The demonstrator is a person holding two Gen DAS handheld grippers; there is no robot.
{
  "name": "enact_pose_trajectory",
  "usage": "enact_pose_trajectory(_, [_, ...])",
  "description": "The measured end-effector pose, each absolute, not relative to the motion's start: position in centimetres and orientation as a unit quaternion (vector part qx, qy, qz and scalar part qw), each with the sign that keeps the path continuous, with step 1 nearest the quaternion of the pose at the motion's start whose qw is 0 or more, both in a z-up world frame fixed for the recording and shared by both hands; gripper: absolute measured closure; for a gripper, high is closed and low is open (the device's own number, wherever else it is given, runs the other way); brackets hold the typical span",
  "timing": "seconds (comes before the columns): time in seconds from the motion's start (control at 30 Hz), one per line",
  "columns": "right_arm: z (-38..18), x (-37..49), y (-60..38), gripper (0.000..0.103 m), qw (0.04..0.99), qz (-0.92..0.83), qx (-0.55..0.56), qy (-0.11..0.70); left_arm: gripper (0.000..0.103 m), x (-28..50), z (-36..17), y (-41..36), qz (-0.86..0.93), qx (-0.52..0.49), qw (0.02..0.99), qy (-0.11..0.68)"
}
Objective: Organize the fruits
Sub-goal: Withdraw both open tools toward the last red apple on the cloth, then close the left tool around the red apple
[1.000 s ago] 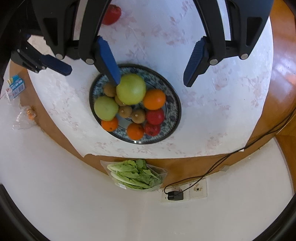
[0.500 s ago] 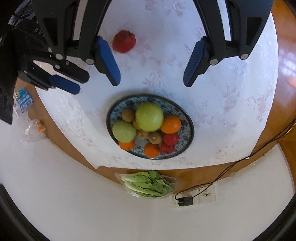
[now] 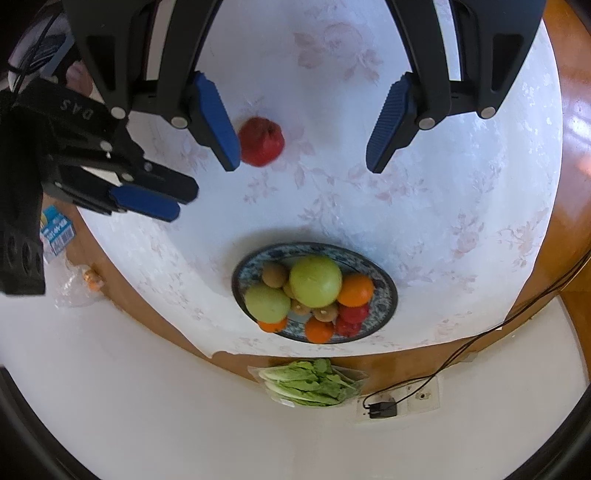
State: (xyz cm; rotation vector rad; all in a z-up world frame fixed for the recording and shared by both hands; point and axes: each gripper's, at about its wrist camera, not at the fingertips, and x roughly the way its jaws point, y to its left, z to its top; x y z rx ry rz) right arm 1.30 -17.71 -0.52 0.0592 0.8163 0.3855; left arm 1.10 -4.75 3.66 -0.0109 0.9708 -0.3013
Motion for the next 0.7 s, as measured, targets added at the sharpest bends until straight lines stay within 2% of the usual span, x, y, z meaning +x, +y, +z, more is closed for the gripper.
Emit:
enact_pose_trajectory(0.43, [-0.7,1.3,-18.1,0.067,0.9,0.172,0.026,0.4,0.03,1.0,2.5,-6.3,-0.147,0.013,0.871,0.468])
enact_pose_trajectory(0.7, [-1.0,1.4,-18.4,0.067,0.899,0.169,0.028,0.403,0.036,1.1,2.2,-6.6,-0.143,0.014,0.871,0.469])
